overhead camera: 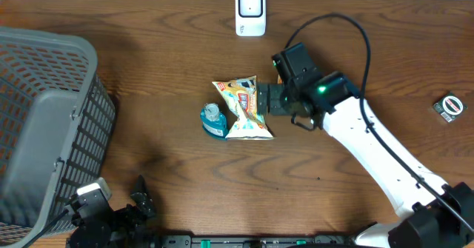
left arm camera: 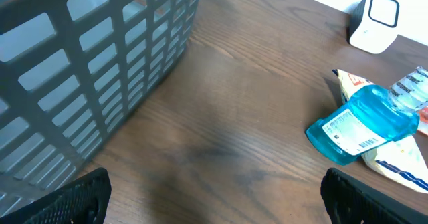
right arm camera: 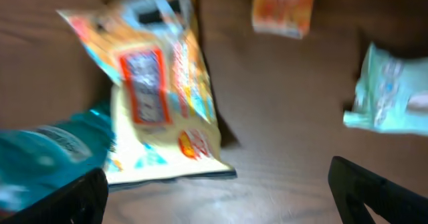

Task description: Scan the item barcode

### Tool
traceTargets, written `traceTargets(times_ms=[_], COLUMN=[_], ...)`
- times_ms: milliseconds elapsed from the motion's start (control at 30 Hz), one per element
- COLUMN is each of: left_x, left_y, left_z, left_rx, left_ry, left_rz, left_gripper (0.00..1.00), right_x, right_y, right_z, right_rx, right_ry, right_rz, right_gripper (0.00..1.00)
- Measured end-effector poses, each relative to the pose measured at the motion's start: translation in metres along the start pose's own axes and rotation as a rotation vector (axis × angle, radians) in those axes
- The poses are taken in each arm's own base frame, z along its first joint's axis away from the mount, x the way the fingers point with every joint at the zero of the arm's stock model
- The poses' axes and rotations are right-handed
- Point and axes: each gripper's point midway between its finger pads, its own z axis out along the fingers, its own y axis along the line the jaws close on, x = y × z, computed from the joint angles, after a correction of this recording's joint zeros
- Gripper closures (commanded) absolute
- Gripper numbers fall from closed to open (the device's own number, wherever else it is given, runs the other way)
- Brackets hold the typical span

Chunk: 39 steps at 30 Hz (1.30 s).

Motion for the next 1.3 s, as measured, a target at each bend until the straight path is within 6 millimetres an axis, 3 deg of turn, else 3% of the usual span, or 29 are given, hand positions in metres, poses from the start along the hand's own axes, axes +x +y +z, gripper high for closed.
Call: traceTargets(times_ms=[267,400,1067,1300], left_x=[0.000,0.000,0.000,0.000], left_y=[0.000,0.000,0.000,0.000], left_z=[0.000,0.000,0.000,0.000], left_rx=[0.000,0.000,0.000,0.000], left_ry=[0.000,0.000,0.000,0.000], left_rz=[0.000,0.000,0.000,0.000], left_gripper=[0.01,0.01,0.01,0.01], right_x=[0.048,0.059,0.070,0.068], right_y=[-0.027,-0.032,-0.038,-0.029], right_z=[0.048,0.057,0.062,0.066], right_rx=[0.059,0.067,0.082,0.046], right_ry=[0.107,0.125,0.149,0.131], right_rz=[0.010,0.017,0.052,0.044], right_gripper=[0.01,0.01,0.01,0.01])
